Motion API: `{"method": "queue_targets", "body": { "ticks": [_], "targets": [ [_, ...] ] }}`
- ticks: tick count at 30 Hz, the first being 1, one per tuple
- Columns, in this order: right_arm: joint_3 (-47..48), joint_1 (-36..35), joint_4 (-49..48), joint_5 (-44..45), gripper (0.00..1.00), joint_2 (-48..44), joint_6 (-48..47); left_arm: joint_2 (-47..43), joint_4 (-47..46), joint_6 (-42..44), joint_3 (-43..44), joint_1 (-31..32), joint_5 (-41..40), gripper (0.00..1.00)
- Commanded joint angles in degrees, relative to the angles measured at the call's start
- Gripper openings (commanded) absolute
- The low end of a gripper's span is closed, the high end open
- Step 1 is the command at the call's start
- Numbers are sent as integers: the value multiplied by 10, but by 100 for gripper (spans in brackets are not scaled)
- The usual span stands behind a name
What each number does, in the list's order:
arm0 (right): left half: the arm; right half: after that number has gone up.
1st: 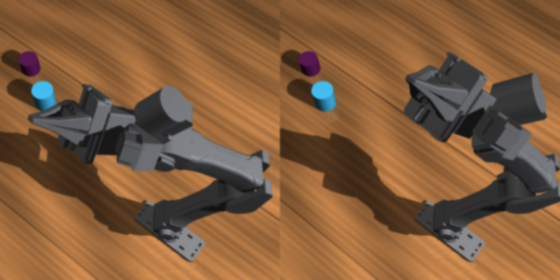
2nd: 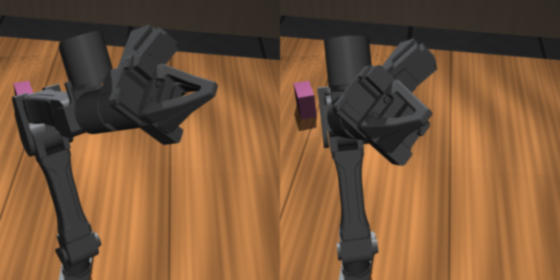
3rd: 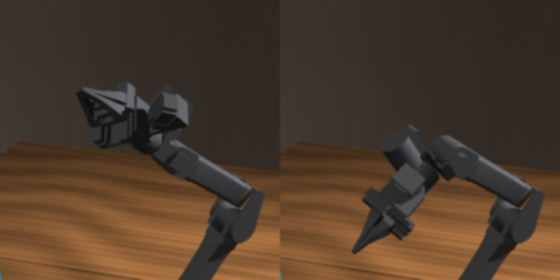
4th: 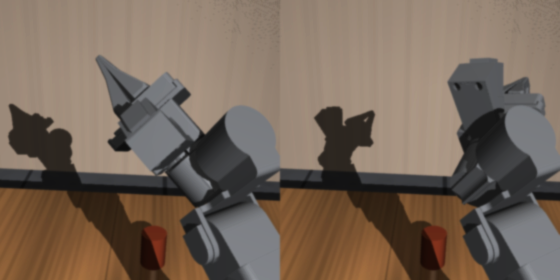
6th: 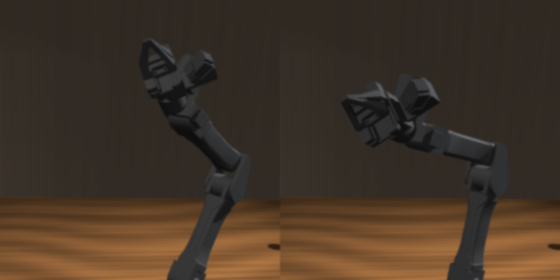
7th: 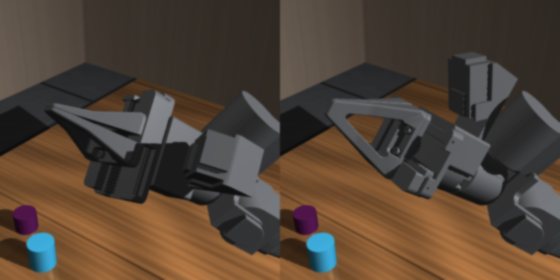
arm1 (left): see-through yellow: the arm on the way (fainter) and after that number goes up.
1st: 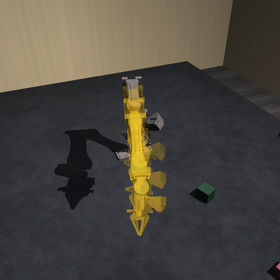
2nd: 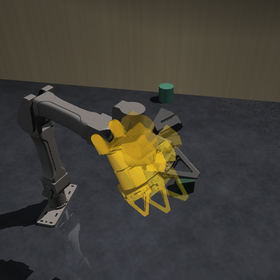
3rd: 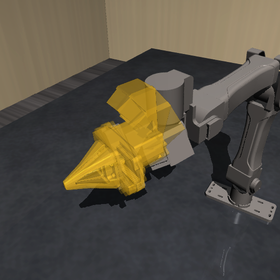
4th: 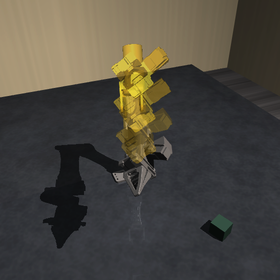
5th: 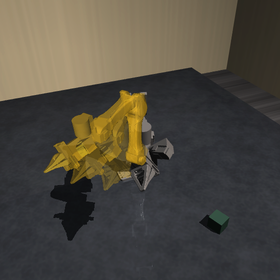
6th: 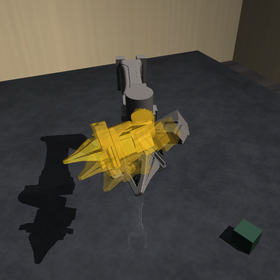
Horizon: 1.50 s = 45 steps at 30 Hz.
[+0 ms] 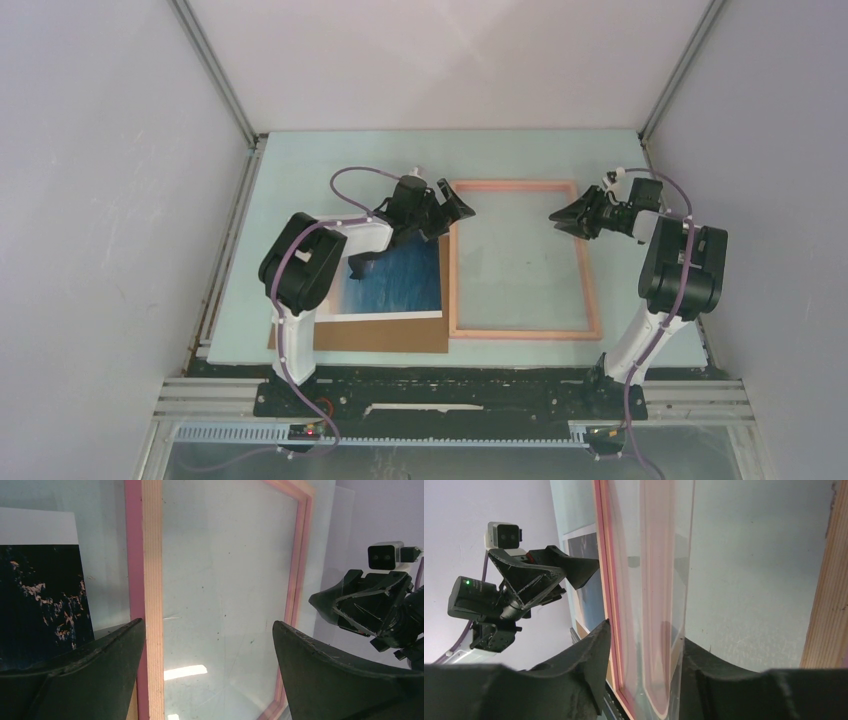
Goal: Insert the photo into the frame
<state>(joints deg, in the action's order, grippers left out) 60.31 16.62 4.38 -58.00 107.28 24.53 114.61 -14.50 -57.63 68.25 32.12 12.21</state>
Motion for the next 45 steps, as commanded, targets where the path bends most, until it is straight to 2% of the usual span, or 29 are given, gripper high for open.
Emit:
{"method": "queue_targets", "body": {
  "ticks": [1, 6, 10, 17, 28, 34, 45],
  "targets": [
    [14, -9, -31, -29, 45, -10, 1, -21, -25, -8, -7, 6, 9, 98],
    [12, -9, -33, -40, 33, -12, -1, -23, -25, -6, -8, 6, 8, 98],
    [5, -7, -38, -51, 29, -22, 1, -20, -26, -6, -8, 6, 9, 97],
    [-14, 0, -86, -82, 18, -29, 25, -20, -26, -7, -9, 6, 9, 97],
    [-45, 9, -196, -122, 0, -22, 110, -21, -27, -7, -11, 7, 8, 98],
    [-45, 12, -198, -128, 0, -15, 115, -20, -28, -7, -11, 6, 9, 97],
    [-68, 19, -266, -142, 0, -26, 171, -21, -28, -7, -13, 6, 8, 98]
  ]
}}
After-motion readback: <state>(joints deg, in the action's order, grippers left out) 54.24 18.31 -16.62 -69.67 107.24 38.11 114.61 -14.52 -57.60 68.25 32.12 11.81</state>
